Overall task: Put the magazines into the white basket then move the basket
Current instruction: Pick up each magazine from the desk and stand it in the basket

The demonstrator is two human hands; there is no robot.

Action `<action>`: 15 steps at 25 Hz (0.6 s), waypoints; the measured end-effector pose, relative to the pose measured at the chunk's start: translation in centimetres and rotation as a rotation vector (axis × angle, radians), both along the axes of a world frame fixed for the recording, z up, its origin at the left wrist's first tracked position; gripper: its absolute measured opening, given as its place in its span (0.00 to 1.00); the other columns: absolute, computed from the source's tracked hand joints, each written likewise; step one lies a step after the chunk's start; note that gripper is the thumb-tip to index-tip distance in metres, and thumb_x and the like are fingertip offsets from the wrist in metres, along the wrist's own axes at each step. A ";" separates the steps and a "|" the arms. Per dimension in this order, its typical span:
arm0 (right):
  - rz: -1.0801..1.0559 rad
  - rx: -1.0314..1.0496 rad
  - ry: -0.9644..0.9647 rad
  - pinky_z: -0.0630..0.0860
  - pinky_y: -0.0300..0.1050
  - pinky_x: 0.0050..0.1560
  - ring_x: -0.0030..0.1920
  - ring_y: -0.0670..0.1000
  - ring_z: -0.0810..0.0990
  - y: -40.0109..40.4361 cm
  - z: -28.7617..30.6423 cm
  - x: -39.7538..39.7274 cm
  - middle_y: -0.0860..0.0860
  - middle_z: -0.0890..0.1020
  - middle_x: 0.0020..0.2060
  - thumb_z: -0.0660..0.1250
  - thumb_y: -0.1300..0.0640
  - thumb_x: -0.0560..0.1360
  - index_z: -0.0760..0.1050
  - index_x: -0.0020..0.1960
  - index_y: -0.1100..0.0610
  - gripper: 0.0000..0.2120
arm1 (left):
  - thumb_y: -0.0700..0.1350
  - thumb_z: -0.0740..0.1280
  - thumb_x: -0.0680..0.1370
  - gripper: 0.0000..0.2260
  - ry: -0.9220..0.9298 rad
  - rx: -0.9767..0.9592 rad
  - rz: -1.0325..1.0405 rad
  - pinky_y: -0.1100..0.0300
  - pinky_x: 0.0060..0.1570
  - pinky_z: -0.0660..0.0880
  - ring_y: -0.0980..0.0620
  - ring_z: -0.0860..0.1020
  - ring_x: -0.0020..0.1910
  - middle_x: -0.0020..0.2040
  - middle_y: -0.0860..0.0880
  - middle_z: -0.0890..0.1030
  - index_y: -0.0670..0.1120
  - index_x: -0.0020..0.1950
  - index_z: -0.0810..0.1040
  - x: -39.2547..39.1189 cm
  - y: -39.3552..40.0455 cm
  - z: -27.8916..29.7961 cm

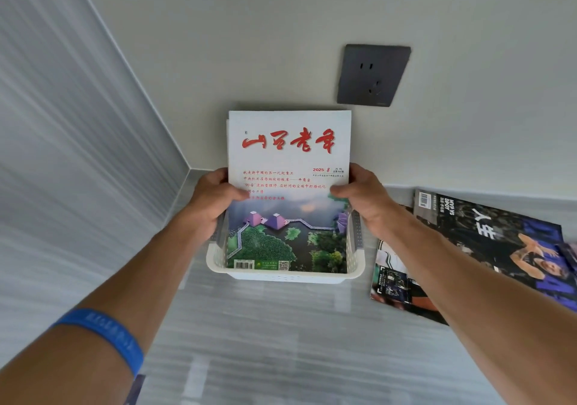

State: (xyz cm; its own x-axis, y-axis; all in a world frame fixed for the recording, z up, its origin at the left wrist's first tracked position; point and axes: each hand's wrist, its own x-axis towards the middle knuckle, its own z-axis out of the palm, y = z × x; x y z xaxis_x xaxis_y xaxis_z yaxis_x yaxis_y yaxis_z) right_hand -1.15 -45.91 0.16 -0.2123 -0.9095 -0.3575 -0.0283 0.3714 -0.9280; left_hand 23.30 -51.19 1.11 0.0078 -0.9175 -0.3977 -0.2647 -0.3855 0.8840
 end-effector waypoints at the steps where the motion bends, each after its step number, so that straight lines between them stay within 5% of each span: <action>1: 0.014 -0.022 0.006 0.77 0.41 0.46 0.55 0.53 0.81 0.3 0.1 0.1 0.53 0.83 0.56 0.65 0.74 0.71 0.73 0.62 0.60 0.21 | 0.27 0.69 0.71 0.22 0.009 -0.027 -0.022 0.54 0.62 0.75 0.47 0.81 0.59 0.57 0.48 0.84 0.42 0.63 0.78 0.3 0.4 0.0; 6: -0.038 -0.267 0.018 0.77 0.44 0.45 0.48 0.50 0.80 0.7 2.5 0.2 0.49 0.82 0.49 0.62 0.76 0.69 0.71 0.59 0.56 0.24 | 0.25 0.67 0.71 0.25 0.152 -0.239 0.035 0.57 0.53 0.79 0.53 0.80 0.56 0.56 0.50 0.83 0.46 0.61 0.73 -0.1 1.3 2.4; 12: -0.031 -0.250 0.174 0.80 0.44 0.39 0.49 0.45 0.78 0.1 3.4 0.7 0.50 0.79 0.58 0.59 0.74 0.72 0.65 0.66 0.53 0.27 | 0.28 0.65 0.73 0.26 -0.124 -0.309 0.018 0.57 0.56 0.75 0.52 0.75 0.62 0.61 0.51 0.78 0.50 0.66 0.69 -2.8 0.2 3.2; 15: -0.004 -0.207 0.206 0.77 0.37 0.32 0.43 0.43 0.77 -0.4 2.9 0.2 0.50 0.78 0.59 0.60 0.72 0.74 0.63 0.69 0.53 0.27 | 0.30 0.66 0.74 0.26 -0.171 -0.277 -0.025 0.63 0.50 0.73 0.53 0.73 0.60 0.60 0.52 0.77 0.49 0.68 0.65 -3.1 -0.4 3.0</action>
